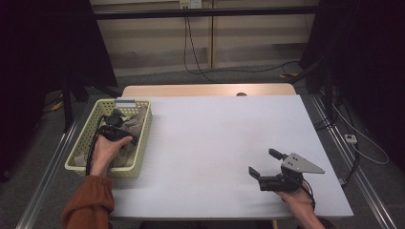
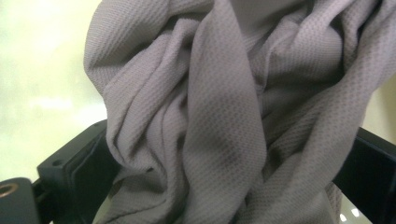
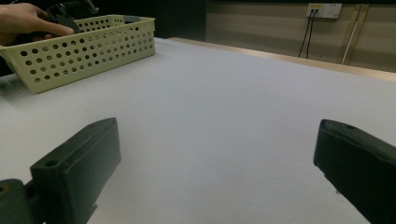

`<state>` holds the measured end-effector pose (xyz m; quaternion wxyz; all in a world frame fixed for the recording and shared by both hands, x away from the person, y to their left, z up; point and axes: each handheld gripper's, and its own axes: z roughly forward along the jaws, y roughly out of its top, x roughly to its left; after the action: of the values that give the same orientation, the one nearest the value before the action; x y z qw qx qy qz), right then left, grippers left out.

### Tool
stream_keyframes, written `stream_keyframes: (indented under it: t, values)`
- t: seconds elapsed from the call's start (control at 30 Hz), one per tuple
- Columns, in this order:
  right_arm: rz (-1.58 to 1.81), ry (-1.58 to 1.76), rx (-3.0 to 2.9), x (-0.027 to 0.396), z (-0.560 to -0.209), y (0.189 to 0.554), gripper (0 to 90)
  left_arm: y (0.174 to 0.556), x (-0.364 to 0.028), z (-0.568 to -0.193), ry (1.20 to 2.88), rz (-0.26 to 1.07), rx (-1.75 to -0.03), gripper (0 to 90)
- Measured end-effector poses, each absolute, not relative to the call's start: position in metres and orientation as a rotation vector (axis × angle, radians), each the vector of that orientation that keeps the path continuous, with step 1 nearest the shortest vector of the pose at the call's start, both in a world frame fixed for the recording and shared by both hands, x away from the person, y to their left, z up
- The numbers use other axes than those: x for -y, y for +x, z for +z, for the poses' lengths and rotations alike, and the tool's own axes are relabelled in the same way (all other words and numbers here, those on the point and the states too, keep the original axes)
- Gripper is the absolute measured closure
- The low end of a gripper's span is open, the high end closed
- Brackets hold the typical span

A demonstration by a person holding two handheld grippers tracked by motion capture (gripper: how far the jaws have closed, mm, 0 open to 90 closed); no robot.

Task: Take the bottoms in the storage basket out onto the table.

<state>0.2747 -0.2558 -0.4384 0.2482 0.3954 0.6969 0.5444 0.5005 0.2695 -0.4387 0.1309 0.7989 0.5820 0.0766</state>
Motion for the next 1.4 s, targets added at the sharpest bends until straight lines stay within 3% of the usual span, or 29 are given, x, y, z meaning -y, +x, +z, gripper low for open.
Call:
stream_keyframes:
  t: [0.23,0.27,0.3,0.4,0.5,0.63,0.97,1.4]
  values:
    - [1.482,1.076,-1.901,0.256,-0.439,0.276,0.6,0.502,-0.267,-0.438,2.346,0.212,-1.662,4.8]
    - [1.484,1.073,-1.902,0.256,-0.439,0.276,0.6,0.501,-0.265,-0.436,2.352,0.206,-1.646,16.4]
    - [1.484,1.073,-1.902,0.256,-0.439,0.276,0.6,0.501,-0.262,-0.434,2.371,0.205,-1.626,16.4]
    - [1.48,1.075,-1.899,0.256,-0.439,0.276,0.6,0.501,-0.253,-0.429,2.409,0.177,-1.614,35.1]
    - [1.486,1.077,-1.892,0.255,-0.438,0.276,0.6,0.501,-0.253,-0.428,2.405,0.171,-1.615,39.7]
    - [1.478,1.074,-1.898,0.255,-0.439,0.277,0.6,0.496,-0.247,-0.426,2.43,0.162,-1.55,59.2]
    - [1.469,1.068,-1.896,0.255,-0.438,0.276,0.8,0.493,-0.243,-0.425,2.472,0.17,-1.461,68.3]
    - [1.468,1.066,-1.896,0.254,-0.438,0.276,0.8,0.487,-0.248,-0.418,2.401,0.224,-1.441,69.8]
